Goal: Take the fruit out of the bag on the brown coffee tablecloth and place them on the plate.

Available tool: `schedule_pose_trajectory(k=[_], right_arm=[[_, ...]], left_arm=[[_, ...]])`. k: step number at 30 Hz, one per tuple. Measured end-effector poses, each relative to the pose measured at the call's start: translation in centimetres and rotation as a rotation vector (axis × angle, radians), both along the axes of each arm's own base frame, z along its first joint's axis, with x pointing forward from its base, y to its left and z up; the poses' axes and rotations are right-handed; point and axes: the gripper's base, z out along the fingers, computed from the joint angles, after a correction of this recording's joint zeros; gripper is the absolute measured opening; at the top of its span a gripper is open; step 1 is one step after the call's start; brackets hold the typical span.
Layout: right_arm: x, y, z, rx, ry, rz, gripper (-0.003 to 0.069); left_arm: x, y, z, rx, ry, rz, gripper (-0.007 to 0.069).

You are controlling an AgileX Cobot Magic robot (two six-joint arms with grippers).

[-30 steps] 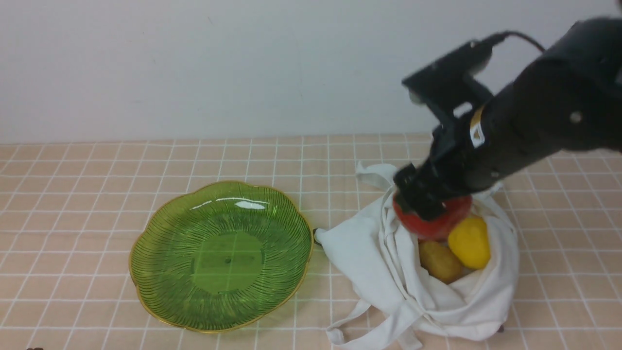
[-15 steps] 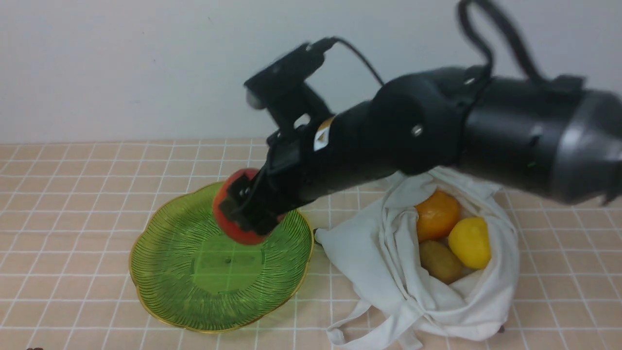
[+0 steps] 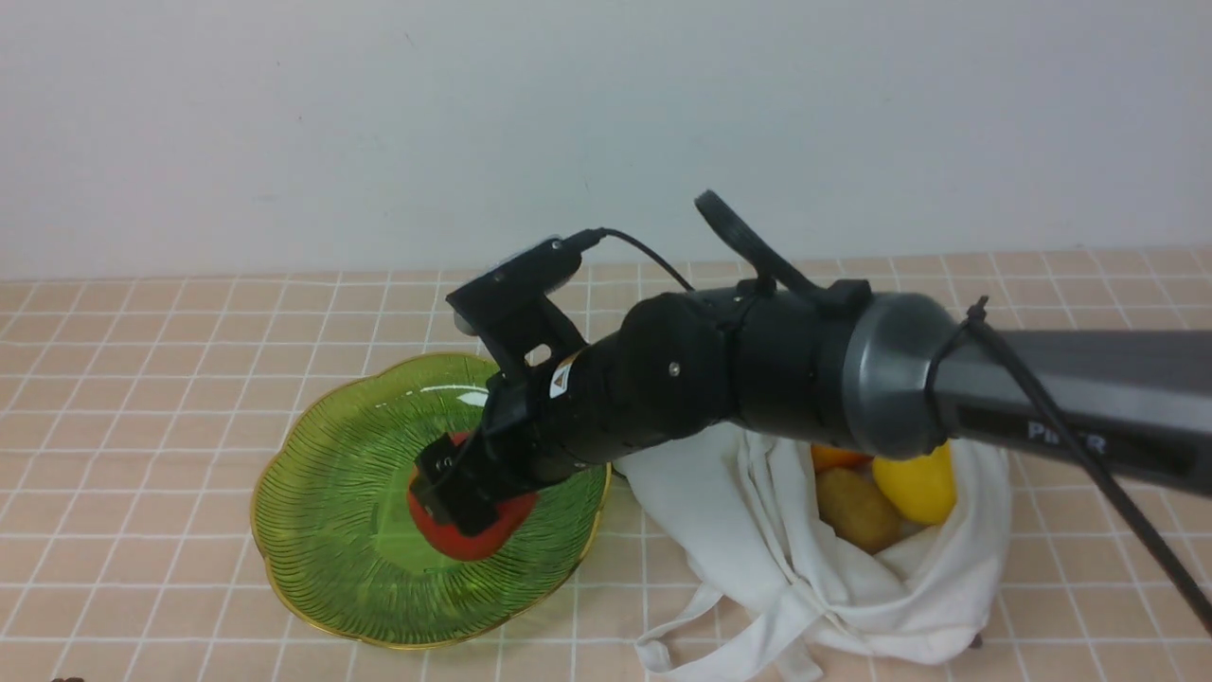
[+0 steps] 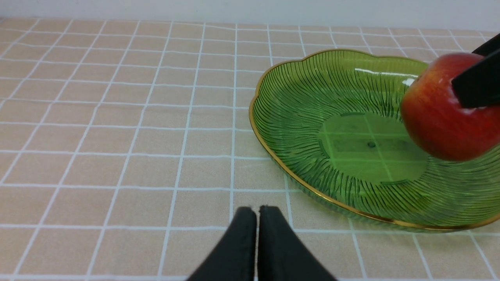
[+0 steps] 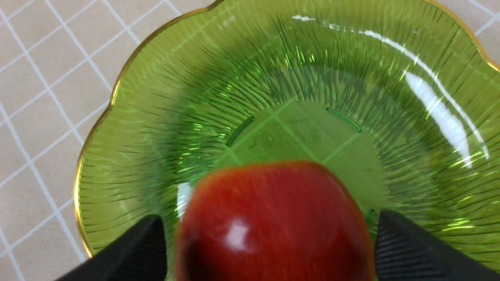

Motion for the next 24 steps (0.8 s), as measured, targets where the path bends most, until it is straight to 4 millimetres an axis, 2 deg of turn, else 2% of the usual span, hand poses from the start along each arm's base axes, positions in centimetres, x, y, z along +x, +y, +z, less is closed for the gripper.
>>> schedule_pose_trajectory(k=[8,9,11,14,15,16,18,19,20,21,24], right_arm=[[-0.1,0.1,1.8,-0.017,0.004,0.036,0.0691],[-0.3,-0.2,3.5,-0.037,-0.010,0.049,0.0685],[-0.5,-0.7,5.6,-0.058,-0.023,0.038,0.0654],[-1.1,-2.4,10.5,-0.090,-0.060,-0.023,0.0560],[-1.5,-3.4,12.9,-0.111,-0.089,-0.065,0.0496],[-1.5,-3.6,13.3,-0.115,-0.094,-0.073,0.0485],[-3.0,-6.9,19.2,-0.155,-0.175,-0.190,0.0297],[-3.8,-8.3,21.3,-0.161,-0.202,-0.233,0.0223],[-3.8,-8.4,21.3,-0.164,-0.207,-0.239,0.0209],[-5.8,-11.4,24.9,-0.155,-0.256,-0.319,0.0077],[-9.5,-15.9,29.6,-0.063,-0.330,-0.400,0.0005]], left_arm=[[0.0,0.0,0.0,0.000,0.000,0.000,-0.0008],[0.0,0.0,0.0,0.000,0.000,0.000,-0.0008],[0.0,0.0,0.0,0.000,0.000,0.000,-0.0008],[0.0,0.0,0.0,0.000,0.000,0.000,-0.0008],[0.0,0.0,0.0,0.000,0.000,0.000,-0.0008],[0.0,0.0,0.0,0.000,0.000,0.000,-0.0008],[0.0,0.0,0.0,0.000,0.000,0.000,-0.0008],[0.0,0.0,0.0,0.000,0.000,0.000,-0.0008],[0.0,0.0,0.0,0.000,0.000,0.000,-0.0008],[0.0,0.0,0.0,0.000,0.000,0.000,-0.0008],[0.0,0.0,0.0,0.001,0.000,0.000,-0.0008]])
